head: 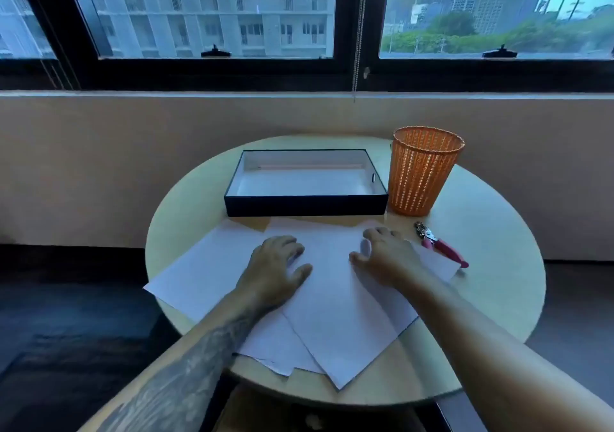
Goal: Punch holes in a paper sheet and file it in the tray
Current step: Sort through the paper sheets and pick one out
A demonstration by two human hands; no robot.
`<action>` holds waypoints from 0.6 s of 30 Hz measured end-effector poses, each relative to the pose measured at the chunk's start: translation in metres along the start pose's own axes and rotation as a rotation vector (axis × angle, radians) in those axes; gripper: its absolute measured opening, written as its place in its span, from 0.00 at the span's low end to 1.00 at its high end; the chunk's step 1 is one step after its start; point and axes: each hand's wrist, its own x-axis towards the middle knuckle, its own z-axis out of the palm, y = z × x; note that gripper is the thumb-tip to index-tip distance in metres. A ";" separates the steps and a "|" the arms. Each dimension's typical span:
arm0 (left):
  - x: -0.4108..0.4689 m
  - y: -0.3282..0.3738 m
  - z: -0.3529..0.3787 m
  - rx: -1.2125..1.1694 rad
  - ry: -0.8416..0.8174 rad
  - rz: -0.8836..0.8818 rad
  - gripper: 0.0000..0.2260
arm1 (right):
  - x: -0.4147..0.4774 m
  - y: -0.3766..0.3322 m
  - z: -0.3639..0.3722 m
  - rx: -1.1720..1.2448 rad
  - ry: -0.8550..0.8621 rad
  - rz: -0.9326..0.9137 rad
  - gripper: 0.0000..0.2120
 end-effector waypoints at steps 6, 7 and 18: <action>0.003 -0.005 0.004 -0.004 0.064 0.004 0.21 | 0.011 0.010 0.003 0.051 0.018 0.174 0.48; 0.003 -0.005 0.004 -0.008 0.063 0.005 0.21 | 0.014 0.012 0.001 0.063 0.004 0.184 0.51; 0.001 -0.005 0.004 -0.045 0.068 -0.027 0.23 | 0.024 0.017 -0.022 0.294 0.123 0.147 0.31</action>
